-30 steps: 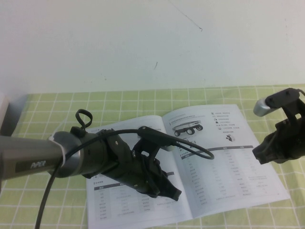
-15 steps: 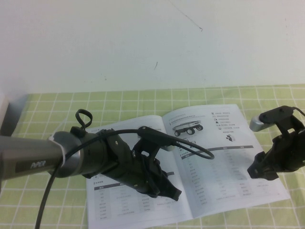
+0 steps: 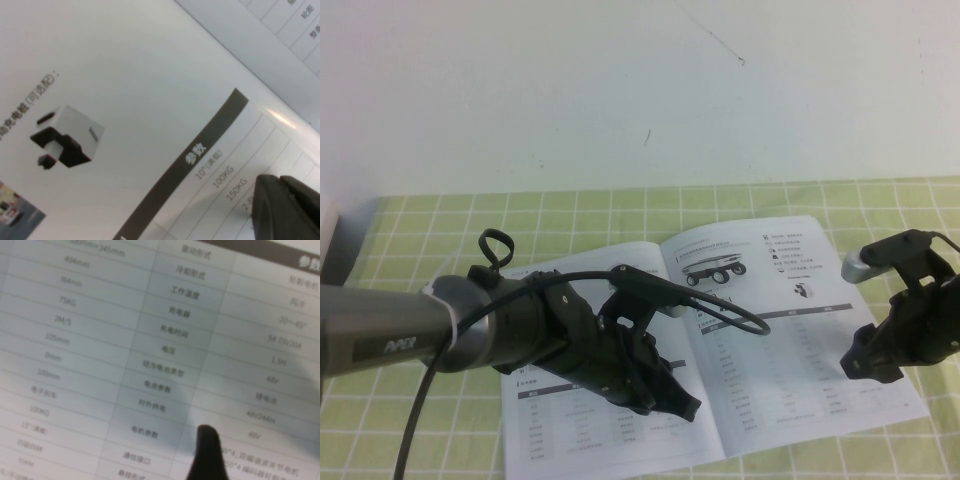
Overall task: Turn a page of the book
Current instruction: Open the closed book
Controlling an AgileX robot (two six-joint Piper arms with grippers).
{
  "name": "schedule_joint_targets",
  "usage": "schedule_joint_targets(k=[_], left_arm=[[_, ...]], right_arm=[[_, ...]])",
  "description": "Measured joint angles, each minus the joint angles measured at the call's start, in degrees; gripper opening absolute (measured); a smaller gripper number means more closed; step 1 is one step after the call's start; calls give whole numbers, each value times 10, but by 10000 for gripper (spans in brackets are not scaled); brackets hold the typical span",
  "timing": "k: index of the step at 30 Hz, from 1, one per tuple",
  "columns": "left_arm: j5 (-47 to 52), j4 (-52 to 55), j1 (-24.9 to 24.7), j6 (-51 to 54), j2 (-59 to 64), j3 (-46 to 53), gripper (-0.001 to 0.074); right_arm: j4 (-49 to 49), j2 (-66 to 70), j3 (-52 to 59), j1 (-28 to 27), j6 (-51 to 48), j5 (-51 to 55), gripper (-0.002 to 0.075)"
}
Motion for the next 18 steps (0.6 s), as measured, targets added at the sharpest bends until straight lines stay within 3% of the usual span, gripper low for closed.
schedule_joint_targets(k=[6,18], left_arm=[[0,0,0,0,0,0,-4],[0,0,0,0,0,0,-4]], right_arm=[[-7,0,0,0,0,-11,521],[-22,2,0,0,0,-25,526]])
